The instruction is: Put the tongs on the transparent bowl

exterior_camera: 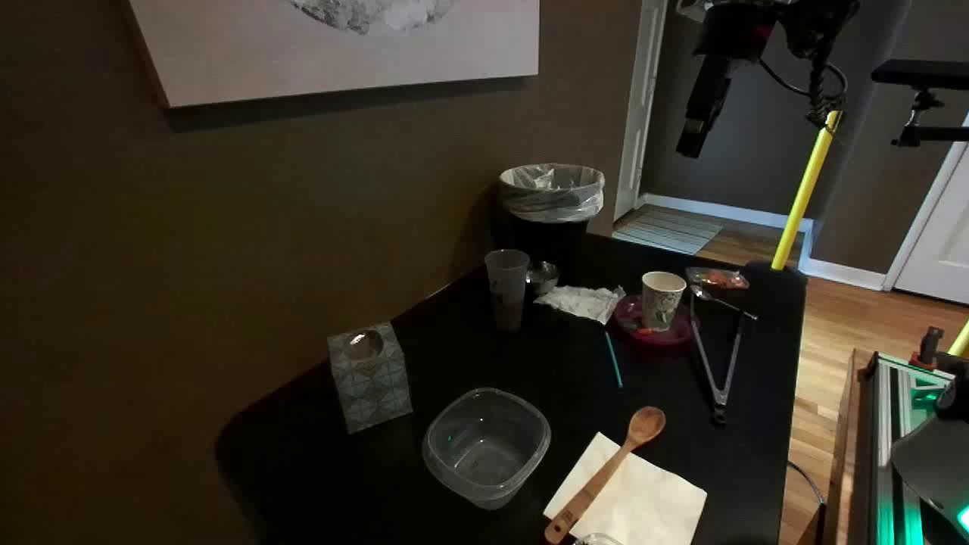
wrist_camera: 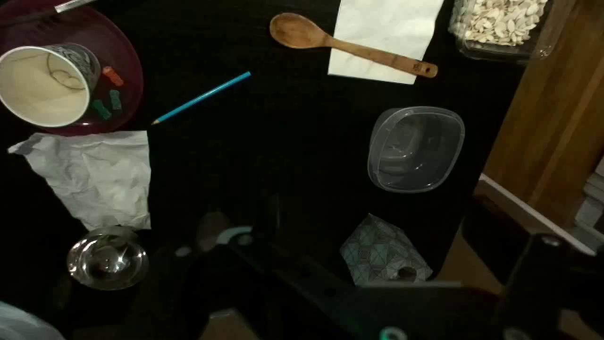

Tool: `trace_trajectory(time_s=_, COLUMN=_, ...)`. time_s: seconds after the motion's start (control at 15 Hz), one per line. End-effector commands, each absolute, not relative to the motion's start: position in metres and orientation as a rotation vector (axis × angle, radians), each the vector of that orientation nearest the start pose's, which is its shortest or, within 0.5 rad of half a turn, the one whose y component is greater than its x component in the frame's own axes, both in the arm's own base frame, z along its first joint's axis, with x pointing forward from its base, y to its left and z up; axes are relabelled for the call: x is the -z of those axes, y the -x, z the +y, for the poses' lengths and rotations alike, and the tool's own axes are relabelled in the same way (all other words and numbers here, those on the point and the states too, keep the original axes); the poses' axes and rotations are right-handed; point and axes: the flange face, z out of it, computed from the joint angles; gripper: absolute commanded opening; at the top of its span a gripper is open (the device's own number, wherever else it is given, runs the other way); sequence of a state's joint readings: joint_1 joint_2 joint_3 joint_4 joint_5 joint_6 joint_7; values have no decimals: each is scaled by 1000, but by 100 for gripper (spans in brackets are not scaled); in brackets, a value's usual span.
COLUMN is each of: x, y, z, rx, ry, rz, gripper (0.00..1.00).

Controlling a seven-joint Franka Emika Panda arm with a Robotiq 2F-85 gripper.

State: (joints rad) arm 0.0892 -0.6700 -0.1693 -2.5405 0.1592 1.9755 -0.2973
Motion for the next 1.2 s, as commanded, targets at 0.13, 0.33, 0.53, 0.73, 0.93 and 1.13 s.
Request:
trace_trajectory(time_s=0.13, x=-499, y=-359, z=-23, rx=197, ry=2888, rz=-278, gripper=100)
trace_trajectory(time_s=0.33, x=-499, y=-359, z=-23, rx=197, ry=2888, rz=-278, gripper=100)
trace_trajectory(time_s=0.53, x=-499, y=-359, z=-23, rx=197, ry=2888, rz=-278, gripper=100)
trace_trajectory(time_s=0.73, x=-488, y=-364, z=-27, rx=235, ry=2964, rz=-66, gripper=100)
trace_trajectory(time_s=0.93, x=-465, y=-359, z=-42, rx=310, ry=3037, rz=113, gripper=100)
trace_trajectory(time_s=1.13, x=-438, y=-339, z=-64, rx=306, ry=3136, rz=299, gripper=100)
